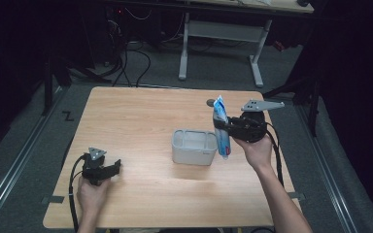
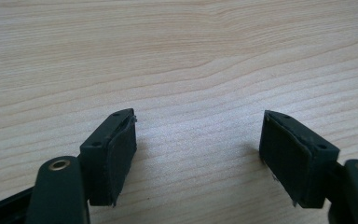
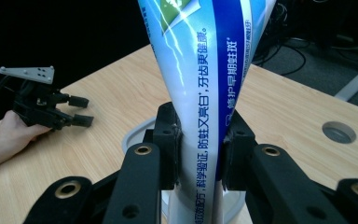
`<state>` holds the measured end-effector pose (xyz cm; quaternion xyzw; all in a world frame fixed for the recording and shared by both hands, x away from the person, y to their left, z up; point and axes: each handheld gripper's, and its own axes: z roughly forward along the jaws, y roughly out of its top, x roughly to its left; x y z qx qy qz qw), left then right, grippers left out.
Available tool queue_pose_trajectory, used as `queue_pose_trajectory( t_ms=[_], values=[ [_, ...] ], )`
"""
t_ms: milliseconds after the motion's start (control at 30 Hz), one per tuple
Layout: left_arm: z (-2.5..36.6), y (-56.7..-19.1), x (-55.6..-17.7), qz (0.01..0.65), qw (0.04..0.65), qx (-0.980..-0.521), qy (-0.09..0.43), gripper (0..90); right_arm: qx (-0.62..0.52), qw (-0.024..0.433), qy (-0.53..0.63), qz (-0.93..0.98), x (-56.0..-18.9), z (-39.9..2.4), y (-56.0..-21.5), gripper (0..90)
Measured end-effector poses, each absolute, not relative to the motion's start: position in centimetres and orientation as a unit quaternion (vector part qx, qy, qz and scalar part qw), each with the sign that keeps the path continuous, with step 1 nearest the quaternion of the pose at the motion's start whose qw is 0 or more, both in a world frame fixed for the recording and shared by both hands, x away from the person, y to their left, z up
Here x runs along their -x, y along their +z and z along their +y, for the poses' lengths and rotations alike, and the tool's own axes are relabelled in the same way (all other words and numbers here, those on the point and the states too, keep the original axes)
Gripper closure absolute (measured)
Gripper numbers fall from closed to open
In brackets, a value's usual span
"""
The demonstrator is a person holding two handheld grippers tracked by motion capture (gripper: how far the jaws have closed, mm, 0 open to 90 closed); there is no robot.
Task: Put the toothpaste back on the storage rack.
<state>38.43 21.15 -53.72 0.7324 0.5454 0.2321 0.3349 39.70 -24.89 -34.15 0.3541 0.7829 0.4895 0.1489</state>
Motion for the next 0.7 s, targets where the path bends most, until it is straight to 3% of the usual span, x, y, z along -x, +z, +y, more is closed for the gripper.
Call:
queue_pose_trajectory(
  t_ms=[700],
  values=[
    [21.1, -53.7, -38.4, 0.545, 0.334, -0.733, 0.232, 27.8, -0.337, 0.135, 0.517, 0.775, -41.0, -22.3, -33.1, 72.2]
  ],
)
